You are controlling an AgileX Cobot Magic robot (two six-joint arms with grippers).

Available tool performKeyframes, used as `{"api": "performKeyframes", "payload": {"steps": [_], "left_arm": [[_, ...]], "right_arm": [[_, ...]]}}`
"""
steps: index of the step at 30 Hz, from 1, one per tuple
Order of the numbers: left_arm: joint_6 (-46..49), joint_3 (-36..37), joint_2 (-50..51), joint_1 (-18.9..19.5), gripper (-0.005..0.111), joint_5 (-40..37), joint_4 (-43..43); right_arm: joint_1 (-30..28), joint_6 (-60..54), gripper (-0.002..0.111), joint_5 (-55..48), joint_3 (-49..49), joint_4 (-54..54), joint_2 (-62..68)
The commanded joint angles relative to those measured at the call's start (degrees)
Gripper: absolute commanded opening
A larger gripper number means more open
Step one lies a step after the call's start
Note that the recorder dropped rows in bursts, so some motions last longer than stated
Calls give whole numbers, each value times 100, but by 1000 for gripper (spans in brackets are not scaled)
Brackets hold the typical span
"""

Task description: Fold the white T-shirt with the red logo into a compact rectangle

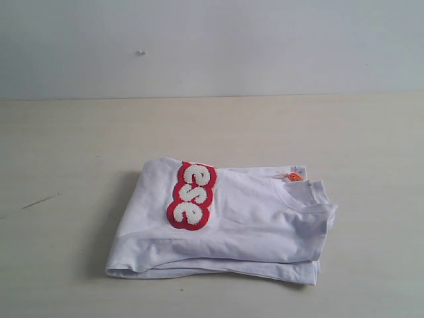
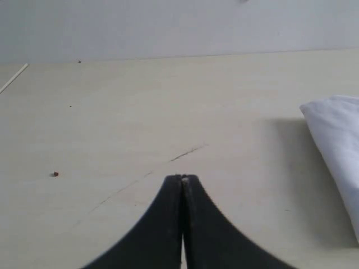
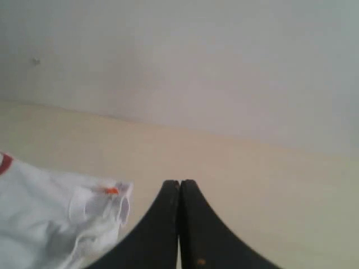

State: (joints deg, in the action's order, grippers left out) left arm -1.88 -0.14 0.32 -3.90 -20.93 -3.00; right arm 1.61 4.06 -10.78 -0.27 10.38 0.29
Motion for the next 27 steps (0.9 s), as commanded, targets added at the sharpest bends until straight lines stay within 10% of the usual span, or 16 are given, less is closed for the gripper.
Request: {"api": "performKeyframes", "payload": {"steps": [1,27], "left_arm": [[15,14,-32,16,0,42,48],[15,14,-32,16,0,42,48]], "right_arm": [[-21,-145,0,-414,27,59,-29],[-21,-637,0,-415,27,195,-29]]}}
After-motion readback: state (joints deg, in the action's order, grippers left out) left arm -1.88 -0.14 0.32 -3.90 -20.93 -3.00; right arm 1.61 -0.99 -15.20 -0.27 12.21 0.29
